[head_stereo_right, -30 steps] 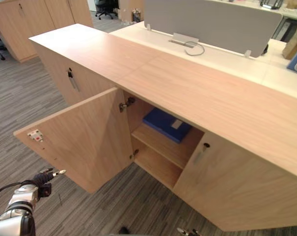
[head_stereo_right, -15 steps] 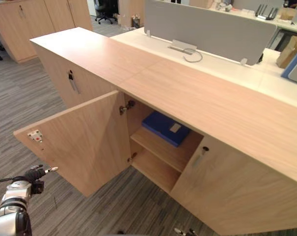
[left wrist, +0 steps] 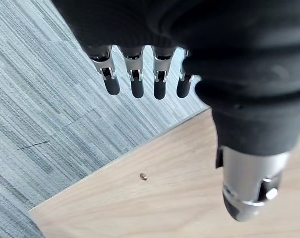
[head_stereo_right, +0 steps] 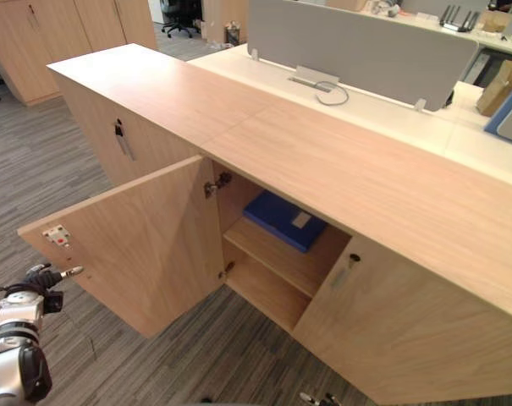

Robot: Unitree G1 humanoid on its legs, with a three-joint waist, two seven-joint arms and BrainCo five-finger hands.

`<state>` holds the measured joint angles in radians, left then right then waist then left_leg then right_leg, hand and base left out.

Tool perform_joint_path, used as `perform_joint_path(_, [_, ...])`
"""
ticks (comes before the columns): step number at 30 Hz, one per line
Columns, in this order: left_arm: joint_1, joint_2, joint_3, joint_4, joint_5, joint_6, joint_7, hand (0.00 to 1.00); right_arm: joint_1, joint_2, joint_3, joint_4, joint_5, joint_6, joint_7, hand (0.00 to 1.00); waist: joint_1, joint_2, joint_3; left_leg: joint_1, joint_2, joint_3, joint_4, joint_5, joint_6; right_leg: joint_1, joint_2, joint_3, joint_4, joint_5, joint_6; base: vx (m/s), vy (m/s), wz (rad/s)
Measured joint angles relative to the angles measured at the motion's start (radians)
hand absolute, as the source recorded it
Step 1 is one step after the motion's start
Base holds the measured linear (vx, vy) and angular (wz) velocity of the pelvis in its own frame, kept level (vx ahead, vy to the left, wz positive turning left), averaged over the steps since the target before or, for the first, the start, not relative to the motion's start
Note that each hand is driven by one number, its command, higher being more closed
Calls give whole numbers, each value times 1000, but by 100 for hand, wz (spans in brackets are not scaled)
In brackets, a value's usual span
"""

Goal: Walk over to the cabinet, pick up the folder, carry it to the office cabinet, place the folder inside the office cabinet, then close the office cabinet door

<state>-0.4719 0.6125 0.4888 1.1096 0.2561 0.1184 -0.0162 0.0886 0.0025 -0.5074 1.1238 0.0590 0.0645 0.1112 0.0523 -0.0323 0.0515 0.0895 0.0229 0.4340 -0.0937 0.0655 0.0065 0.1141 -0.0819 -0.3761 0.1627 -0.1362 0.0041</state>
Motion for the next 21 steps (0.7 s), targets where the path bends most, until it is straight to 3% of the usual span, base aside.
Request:
perform_joint_path(4, [-17,-1,-26,-8,-31,0,36,0,0,-7,30,1,1,-9,3,0,-2,1,1,-2,0,0,0,2,-1,-1,1,0,-2,0,0,0,0,0])
perform_joint_path(8, [-3,-39,-75,-163,-112,-5,101,0,1,-9,41,4,2,-24,2,0,2,2,1,-13,-2,-6,0,9,0,-7,5,0,-7,-1,-1,-6,3,5])
perform_joint_path(14, [201,-147,-152,-381,-209,-47,140,0,0,-26,73,2,0,-37,-6,0,13,20,13,-25,-10,-15,-1,20,7,-10,1,-1,-17,-2,-2,-26,9,5])
perform_joint_path(16, [260,-168,-182,-432,-213,-67,136,0,0,-28,73,1,0,-40,-7,0,14,21,14,-31,-14,-20,-1,21,8,-12,-3,-1,-21,-2,-3,-51,24,11])
perform_joint_path(21, [451,-247,-320,-506,-214,-109,45,0,-3,-33,74,3,-18,-41,-6,0,16,29,12,-38,-27,-34,-1,19,7,-6,-17,-2,-35,-3,-2,-47,32,9])
